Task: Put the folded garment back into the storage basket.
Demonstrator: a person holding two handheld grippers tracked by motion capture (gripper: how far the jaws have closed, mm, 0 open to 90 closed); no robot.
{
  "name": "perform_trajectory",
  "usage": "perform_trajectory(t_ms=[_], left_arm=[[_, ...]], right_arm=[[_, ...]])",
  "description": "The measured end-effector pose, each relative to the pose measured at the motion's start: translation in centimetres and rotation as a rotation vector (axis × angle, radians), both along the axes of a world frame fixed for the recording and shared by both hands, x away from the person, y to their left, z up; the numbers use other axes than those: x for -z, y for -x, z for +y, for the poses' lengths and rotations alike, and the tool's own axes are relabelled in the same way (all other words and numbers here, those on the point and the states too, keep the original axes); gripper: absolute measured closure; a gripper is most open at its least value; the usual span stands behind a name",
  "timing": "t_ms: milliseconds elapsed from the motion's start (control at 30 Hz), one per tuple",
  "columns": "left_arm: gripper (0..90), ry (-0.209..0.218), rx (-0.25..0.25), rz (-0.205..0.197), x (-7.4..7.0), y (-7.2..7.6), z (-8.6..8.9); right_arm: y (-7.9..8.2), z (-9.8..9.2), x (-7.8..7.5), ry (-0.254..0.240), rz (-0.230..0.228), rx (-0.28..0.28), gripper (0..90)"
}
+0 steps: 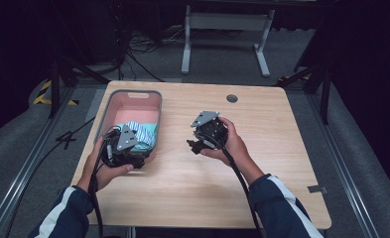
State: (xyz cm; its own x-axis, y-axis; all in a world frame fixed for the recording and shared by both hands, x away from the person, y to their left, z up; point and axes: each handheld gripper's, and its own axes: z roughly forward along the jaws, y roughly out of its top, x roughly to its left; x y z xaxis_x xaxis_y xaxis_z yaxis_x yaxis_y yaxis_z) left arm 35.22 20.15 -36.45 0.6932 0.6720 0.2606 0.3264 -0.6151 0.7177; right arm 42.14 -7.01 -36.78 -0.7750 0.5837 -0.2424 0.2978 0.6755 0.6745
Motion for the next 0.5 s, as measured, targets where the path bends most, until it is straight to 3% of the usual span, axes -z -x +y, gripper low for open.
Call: perform_trajectory(t_ms=[167, 500], left_arm=[[23.0, -0.008, 0.034, -0.010, 0.0, 0.6, -1.0], [23.1, -0.028, 0.094, 0.014, 1.4, 1.1, -3.1]], right_arm=[[0.5, -1.0, 0.0, 0.004, -0.010, 0.000, 22.9], [1.6, -3.1, 0.5, 0.015, -0.014, 0.019, 23.1]])
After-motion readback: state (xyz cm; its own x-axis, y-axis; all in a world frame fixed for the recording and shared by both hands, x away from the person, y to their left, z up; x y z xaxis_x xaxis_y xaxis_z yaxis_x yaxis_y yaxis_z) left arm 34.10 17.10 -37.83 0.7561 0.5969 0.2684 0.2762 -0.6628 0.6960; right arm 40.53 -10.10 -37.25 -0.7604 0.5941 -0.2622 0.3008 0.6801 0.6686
